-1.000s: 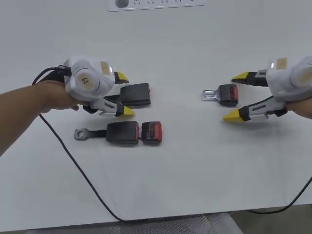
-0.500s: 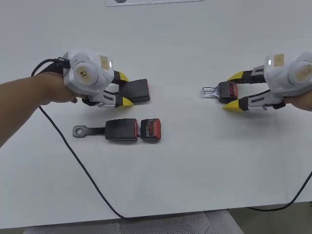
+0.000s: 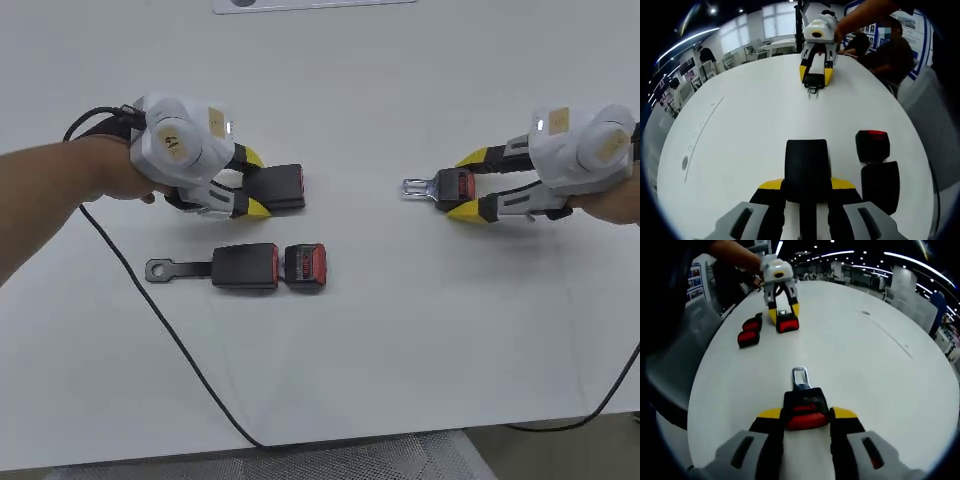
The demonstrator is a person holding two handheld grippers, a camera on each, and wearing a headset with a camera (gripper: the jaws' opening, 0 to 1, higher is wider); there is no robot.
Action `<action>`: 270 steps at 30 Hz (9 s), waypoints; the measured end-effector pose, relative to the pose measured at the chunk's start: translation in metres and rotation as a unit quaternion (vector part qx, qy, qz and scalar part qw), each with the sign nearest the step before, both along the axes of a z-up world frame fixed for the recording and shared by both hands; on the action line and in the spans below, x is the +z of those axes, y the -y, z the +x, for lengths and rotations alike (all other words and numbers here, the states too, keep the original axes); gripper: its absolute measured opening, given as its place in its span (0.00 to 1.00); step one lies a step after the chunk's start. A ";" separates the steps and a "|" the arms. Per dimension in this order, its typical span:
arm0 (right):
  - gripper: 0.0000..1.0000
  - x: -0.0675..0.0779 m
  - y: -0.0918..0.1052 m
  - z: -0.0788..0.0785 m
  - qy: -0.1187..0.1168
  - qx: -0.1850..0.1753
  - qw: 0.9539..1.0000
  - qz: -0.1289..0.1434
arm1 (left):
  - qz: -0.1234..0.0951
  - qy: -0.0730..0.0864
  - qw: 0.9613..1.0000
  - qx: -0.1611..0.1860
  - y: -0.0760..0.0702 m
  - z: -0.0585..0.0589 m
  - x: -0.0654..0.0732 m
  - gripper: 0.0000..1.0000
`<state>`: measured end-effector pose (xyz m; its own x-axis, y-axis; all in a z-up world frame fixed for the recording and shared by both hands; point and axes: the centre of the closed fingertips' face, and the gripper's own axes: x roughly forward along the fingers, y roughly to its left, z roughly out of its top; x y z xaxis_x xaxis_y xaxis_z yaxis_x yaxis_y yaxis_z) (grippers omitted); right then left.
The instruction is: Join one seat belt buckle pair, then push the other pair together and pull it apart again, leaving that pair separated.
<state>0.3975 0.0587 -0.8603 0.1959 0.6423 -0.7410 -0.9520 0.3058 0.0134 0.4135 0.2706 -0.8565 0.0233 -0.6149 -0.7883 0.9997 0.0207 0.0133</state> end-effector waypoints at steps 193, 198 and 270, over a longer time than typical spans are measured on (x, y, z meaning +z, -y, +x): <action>0.71 0.023 0.010 0.001 0.038 -0.116 0.991 0.054 | -0.035 0.009 0.994 0.107 0.014 0.013 0.034 0.66; 0.77 0.035 0.004 0.004 0.060 -0.164 0.982 0.076 | -0.045 0.014 0.986 0.161 0.005 0.015 0.044 0.78; 1.00 0.104 -0.056 -0.125 0.129 -0.273 0.946 0.117 | -0.210 0.026 0.912 0.350 -0.126 -0.158 0.117 1.00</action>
<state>0.2723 0.1145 -0.7561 0.7014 0.5340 -0.4721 -0.6337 0.7704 -0.0699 0.2554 0.3969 -0.7392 0.5577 -0.6822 -0.4729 0.7374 0.6687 -0.0951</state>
